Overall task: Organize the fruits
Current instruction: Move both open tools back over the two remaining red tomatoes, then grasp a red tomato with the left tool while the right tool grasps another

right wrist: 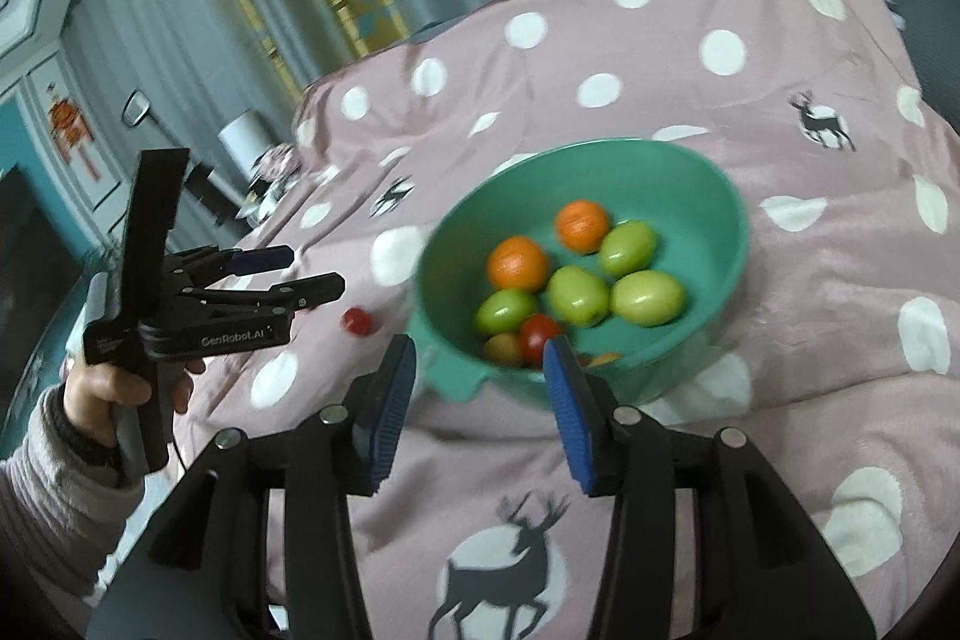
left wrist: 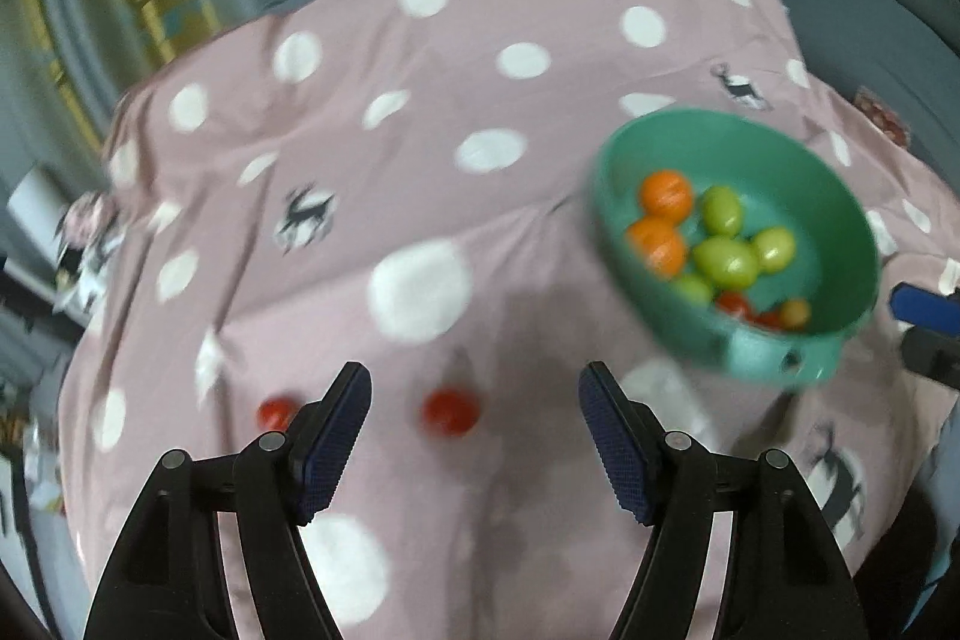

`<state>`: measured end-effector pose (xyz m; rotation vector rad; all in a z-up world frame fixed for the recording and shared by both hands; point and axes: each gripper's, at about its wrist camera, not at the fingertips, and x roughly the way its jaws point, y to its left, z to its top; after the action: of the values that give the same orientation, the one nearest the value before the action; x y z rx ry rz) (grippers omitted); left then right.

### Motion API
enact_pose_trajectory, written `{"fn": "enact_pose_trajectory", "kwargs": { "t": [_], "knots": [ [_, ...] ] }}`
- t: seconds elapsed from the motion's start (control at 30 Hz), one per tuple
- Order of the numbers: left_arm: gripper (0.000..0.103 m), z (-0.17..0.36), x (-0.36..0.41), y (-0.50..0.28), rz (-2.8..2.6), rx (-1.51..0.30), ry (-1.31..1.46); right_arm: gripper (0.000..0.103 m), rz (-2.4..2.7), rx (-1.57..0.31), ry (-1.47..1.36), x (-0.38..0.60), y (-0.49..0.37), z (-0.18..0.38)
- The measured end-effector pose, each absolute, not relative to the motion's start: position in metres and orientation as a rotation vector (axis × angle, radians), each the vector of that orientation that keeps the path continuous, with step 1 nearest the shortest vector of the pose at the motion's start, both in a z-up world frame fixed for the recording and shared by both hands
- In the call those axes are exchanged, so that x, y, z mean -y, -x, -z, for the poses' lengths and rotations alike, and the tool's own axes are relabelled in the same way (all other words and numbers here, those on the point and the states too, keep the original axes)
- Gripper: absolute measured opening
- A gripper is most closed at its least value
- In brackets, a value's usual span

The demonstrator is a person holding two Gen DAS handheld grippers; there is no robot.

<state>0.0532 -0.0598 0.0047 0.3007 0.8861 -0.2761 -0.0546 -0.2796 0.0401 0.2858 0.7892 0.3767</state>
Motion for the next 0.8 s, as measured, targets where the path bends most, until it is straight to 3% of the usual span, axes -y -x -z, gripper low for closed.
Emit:
{"fn": "enact_pose_trajectory", "kwargs": {
  "t": [0.37,0.8],
  "knots": [
    [0.072,0.017,-0.049,-0.034,0.123,-0.948,-0.089,0.046,-0.544,-0.901,-0.225,0.211,0.049,-0.023],
    [0.072,0.034,-0.059,-0.081,0.17,-0.953,-0.114,0.046,-0.595,-1.034,-0.23,0.156,0.004,0.006]
  ]
}}
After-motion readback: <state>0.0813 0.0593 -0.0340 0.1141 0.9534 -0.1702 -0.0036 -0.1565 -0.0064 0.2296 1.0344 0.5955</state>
